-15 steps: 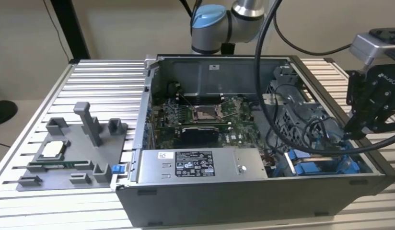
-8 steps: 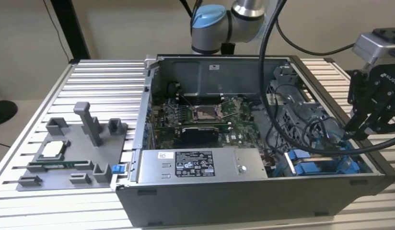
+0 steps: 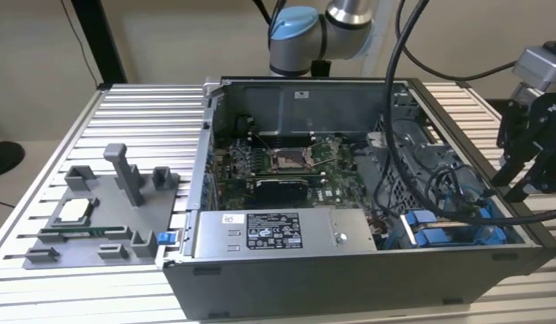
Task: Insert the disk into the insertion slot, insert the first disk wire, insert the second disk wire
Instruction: 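Insert the second disk wire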
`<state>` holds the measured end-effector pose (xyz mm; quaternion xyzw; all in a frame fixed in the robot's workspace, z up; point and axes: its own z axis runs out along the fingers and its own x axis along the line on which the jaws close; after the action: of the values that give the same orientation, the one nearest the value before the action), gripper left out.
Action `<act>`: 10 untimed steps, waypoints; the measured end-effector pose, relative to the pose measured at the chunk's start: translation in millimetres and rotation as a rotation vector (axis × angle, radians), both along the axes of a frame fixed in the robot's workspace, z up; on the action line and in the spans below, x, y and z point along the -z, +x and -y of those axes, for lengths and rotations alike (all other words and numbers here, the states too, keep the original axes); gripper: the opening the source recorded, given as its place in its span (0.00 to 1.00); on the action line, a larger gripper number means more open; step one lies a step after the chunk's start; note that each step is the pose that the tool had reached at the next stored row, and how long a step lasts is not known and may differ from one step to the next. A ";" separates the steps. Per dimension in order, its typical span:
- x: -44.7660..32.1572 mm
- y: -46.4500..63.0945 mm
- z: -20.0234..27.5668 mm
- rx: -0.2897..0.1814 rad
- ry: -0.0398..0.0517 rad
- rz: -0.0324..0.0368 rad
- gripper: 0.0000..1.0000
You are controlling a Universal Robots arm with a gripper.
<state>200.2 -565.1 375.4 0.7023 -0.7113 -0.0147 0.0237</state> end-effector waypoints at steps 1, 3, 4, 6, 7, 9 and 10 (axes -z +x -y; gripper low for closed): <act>0.4 1.3 1.9 0.000 0.0018 -0.0067 1.00; 1.3 2.7 5.7 0.000 0.0082 -0.0162 1.00; 1.6 3.2 7.3 0.000 0.0138 -0.0197 1.00; 1.6 3.5 9.2 0.000 0.0426 -0.0230 1.00; 1.8 3.5 9.7 0.000 0.0604 -0.0236 1.00; 1.7 3.6 11.0 -0.001 0.0974 -0.0246 1.00; 1.7 3.6 11.6 -0.001 0.1147 -0.0252 1.00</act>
<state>203.8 -576.7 373.6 0.7027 -0.7086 -0.0643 -0.0077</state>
